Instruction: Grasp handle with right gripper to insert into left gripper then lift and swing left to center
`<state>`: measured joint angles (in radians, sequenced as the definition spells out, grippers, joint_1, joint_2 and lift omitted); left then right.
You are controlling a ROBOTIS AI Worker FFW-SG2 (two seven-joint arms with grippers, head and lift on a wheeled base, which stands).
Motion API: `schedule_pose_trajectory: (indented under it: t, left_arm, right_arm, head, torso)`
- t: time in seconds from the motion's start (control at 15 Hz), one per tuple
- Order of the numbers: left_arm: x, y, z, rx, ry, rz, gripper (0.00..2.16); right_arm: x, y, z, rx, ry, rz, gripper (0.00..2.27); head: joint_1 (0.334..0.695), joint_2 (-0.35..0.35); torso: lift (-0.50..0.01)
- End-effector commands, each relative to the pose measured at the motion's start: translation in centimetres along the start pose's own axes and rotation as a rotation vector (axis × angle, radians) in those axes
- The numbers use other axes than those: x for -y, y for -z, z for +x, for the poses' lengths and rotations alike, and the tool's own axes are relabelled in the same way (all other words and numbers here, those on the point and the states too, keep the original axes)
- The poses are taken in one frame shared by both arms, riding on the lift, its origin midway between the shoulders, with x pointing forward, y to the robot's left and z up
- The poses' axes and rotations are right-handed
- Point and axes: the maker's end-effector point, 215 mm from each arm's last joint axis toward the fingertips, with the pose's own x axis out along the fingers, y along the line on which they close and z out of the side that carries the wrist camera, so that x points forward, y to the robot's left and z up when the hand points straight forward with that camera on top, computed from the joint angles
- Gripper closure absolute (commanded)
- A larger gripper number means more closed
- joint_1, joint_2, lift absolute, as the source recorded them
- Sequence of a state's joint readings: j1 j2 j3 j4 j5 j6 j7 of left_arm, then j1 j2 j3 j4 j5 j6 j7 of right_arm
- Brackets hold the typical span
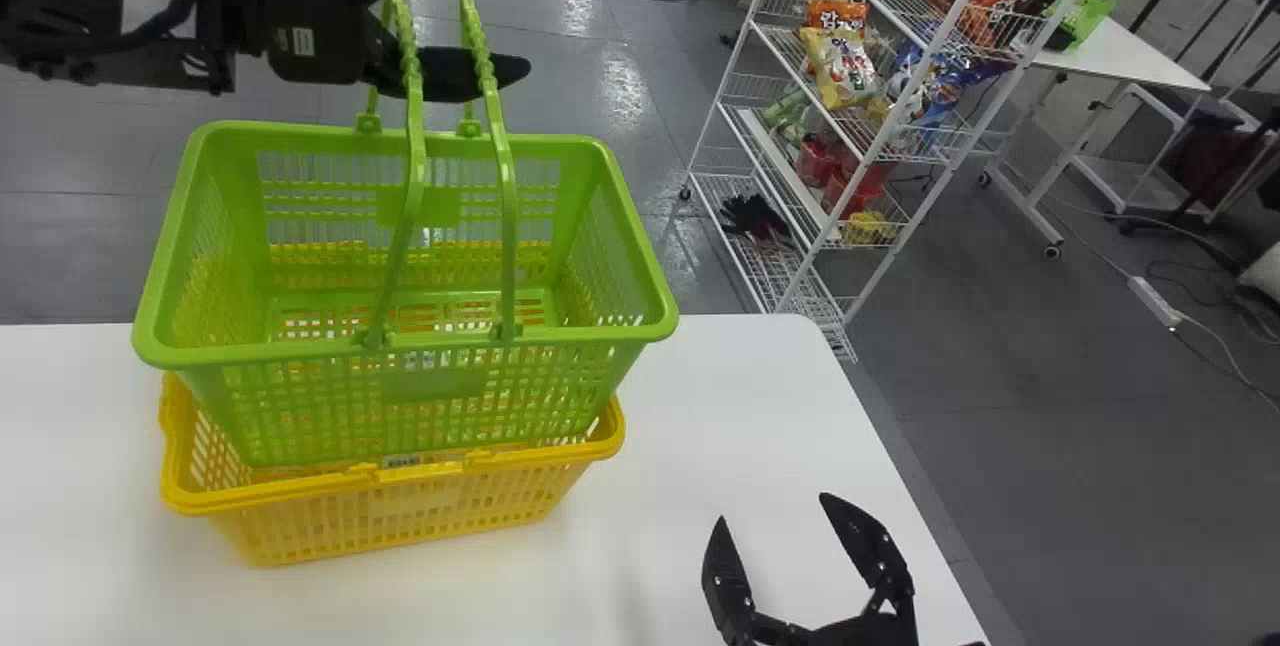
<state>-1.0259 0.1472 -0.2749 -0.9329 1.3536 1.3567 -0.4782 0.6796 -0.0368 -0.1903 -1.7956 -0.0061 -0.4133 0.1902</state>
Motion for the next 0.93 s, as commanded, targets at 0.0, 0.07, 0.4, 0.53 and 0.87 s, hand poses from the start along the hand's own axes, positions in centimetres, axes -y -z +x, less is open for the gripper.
schedule_pose_trajectory:
  t: [0.0,0.07,0.4,0.53,0.87]
  left_arm:
    - [0.4,-0.7,-0.1,-0.002,-0.006,-0.011,0.12]
    - [0.8,-1.0,-0.2,-0.005,-0.007,-0.015,0.12]
    - [4.0,-2.6,-0.4,-0.021,0.020,-0.020,0.12]
    - [4.9,-3.3,-0.8,-0.017,0.024,-0.018,0.12]
    - [5.7,-4.1,-1.6,-0.020,0.008,-0.024,0.49]
  right_arm:
    - [-0.2,0.0,0.1,0.001,-0.002,0.002,0.08]
    - [-0.2,0.0,0.1,0.001,-0.004,0.003,0.08]
    - [-0.7,0.3,0.2,-0.002,-0.010,0.010,0.08]
    - [-0.8,0.4,0.2,-0.004,-0.012,0.011,0.08]
    - [-1.1,0.4,0.2,-0.003,-0.014,0.016,0.08]
  head:
    - [0.688,-0.350]
    - [0.686,-0.350]
    - [0.665,-0.350]
    - [0.657,-0.350]
    - [0.645,-0.350]
  torso:
    - [-0.093]
    - [-0.093]
    - [-0.093]
    - [-0.093]
    - [-0.093]
